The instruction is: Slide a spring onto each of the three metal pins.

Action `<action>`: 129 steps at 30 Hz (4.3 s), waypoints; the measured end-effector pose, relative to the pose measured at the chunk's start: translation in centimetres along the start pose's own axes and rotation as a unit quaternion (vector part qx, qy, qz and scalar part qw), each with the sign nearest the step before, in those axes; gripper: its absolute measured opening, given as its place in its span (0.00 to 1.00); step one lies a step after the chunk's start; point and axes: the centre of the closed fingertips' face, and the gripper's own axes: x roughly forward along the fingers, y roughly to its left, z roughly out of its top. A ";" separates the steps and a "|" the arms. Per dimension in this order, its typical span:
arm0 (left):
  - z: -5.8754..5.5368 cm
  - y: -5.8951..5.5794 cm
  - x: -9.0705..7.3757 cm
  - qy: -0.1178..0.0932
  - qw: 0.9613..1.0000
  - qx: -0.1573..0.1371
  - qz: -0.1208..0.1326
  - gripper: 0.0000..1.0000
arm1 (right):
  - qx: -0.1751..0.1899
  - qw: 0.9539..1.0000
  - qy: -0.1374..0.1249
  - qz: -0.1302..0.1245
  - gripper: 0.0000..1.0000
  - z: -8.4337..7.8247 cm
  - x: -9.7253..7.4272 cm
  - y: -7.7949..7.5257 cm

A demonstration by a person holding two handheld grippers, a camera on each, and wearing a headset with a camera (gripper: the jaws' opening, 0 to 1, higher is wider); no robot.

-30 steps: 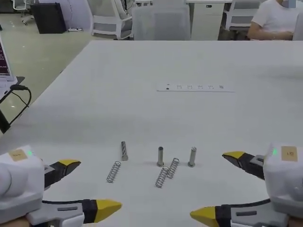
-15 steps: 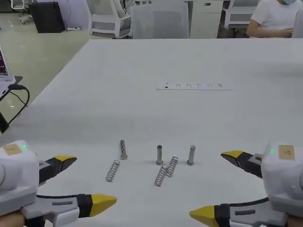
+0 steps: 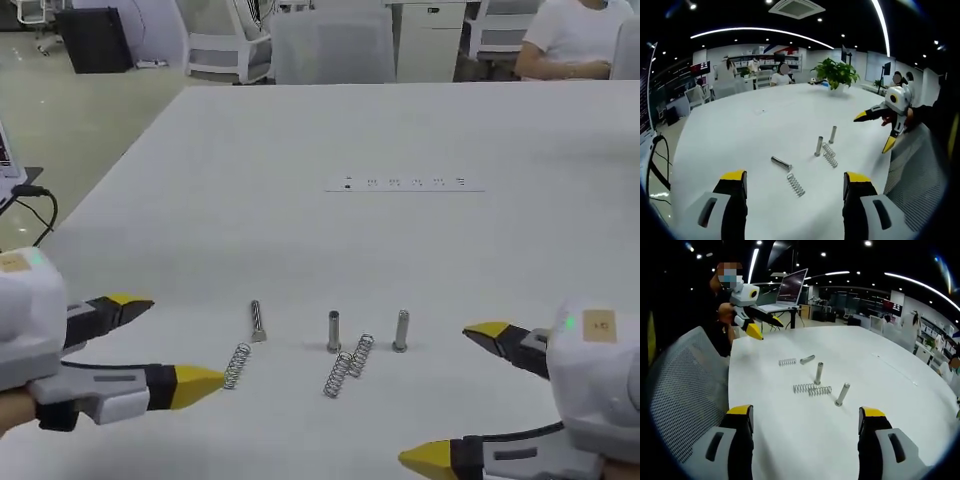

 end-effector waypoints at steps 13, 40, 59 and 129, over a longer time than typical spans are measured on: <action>1.5 2.4 4.0 0.027 1.000 0.011 -0.011 0.70 | 0.004 1.000 0.004 -0.004 0.85 -0.3 0.0 -0.3; -2.1 2.6 10.8 0.111 0.992 -0.050 0.022 0.26 | 0.008 1.000 0.016 -0.002 0.82 -0.9 -0.1 -0.2; -3.7 2.7 12.7 0.164 0.984 -0.063 0.033 0.20 | 0.009 1.000 0.023 -0.003 0.80 -1.4 0.0 -0.4; -3.5 3.5 13.5 0.243 0.968 0.041 0.048 0.00 | 0.010 1.000 0.021 -0.002 0.73 -1.2 -0.2 -0.2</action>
